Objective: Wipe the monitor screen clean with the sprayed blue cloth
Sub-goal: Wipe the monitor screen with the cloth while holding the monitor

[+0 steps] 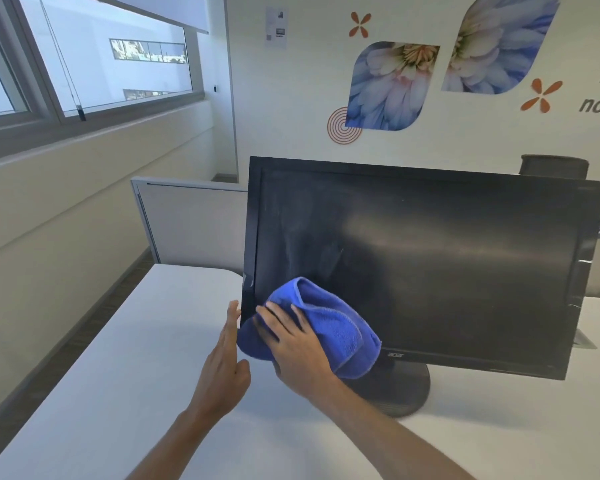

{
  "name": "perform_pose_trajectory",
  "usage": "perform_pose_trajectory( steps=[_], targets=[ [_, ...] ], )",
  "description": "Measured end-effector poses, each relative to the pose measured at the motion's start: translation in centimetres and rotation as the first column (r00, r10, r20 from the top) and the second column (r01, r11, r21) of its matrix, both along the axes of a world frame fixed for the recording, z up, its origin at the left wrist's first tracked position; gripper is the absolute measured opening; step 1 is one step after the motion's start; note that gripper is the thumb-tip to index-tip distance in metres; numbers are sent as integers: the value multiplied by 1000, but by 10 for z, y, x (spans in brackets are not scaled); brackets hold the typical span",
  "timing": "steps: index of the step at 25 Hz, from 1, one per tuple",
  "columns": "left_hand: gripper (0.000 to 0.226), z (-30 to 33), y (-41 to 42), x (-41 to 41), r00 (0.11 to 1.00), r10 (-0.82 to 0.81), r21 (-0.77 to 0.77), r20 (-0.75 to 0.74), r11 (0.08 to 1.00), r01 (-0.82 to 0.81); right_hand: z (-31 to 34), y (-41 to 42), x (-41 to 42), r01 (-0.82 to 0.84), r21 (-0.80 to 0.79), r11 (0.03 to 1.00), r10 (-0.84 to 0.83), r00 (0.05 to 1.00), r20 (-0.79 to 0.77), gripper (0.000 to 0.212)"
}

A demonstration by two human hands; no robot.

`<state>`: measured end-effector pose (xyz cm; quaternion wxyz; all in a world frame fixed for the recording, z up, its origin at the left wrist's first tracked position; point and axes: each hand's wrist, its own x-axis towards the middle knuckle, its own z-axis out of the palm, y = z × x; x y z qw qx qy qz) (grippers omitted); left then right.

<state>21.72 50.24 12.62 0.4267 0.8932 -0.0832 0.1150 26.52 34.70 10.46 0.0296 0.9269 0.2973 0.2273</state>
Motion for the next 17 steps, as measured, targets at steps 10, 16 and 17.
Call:
perform_pose_trajectory(
  steps=[10,16,17],
  targets=[
    [73,-3,-5,15,987,-7,244,162,969,-33,-7,0,4,-71,-17,997,72,995,64,55],
    [100,-1,-4,14,985,-12,229,170,973,-28,67,-22,14,-25,385,922,-83,962,260,52],
    [101,-1,-5,13,987,-11,236,163,971,-28,91,-32,21,-4,504,864,-170,939,299,53]
  ],
)
